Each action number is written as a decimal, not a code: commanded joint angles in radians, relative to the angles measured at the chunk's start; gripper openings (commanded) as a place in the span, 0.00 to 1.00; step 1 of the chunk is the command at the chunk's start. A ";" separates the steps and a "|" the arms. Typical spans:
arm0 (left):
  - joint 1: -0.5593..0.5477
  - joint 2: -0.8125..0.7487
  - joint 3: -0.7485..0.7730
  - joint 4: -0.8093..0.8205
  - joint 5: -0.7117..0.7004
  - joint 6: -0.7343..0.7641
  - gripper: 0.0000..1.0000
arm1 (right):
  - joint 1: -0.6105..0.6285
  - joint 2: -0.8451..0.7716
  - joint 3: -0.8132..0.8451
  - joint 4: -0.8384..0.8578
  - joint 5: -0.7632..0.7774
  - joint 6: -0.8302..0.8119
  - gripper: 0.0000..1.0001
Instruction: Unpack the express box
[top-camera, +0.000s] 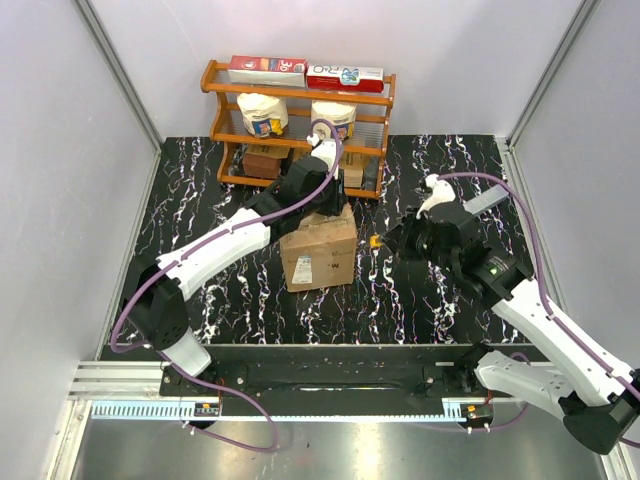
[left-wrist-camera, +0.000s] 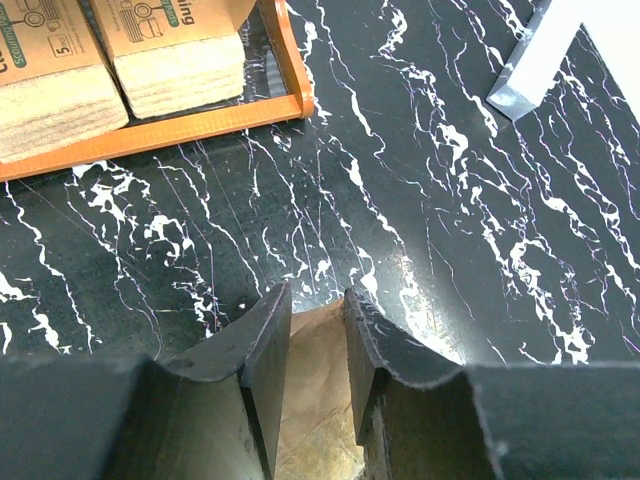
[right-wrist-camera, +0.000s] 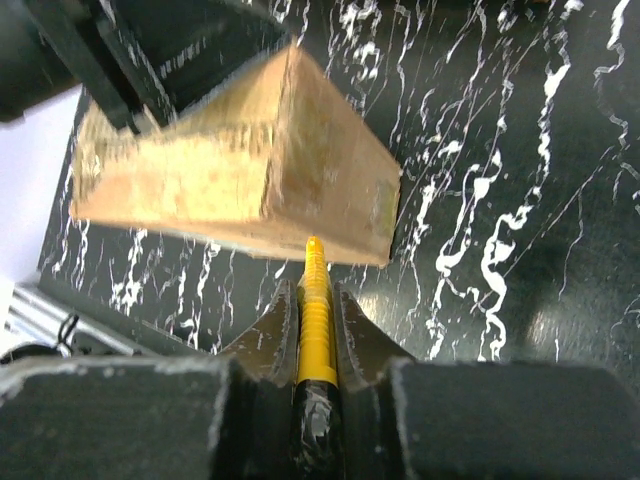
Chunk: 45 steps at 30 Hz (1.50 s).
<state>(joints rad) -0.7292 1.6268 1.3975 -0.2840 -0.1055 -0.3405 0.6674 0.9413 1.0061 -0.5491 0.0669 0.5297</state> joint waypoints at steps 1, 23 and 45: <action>-0.012 0.002 -0.074 -0.228 -0.017 0.060 0.32 | 0.001 0.025 0.091 0.066 0.132 0.029 0.00; -0.029 -0.042 -0.118 -0.169 -0.002 0.092 0.33 | -0.022 0.149 0.100 0.281 0.090 0.053 0.00; -0.038 -0.021 -0.115 -0.187 -0.112 0.033 0.30 | -0.029 0.200 0.037 0.291 -0.064 0.043 0.00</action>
<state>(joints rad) -0.7570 1.5696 1.3319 -0.2573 -0.1074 -0.2878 0.6388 1.1339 1.0657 -0.2775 0.0998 0.5800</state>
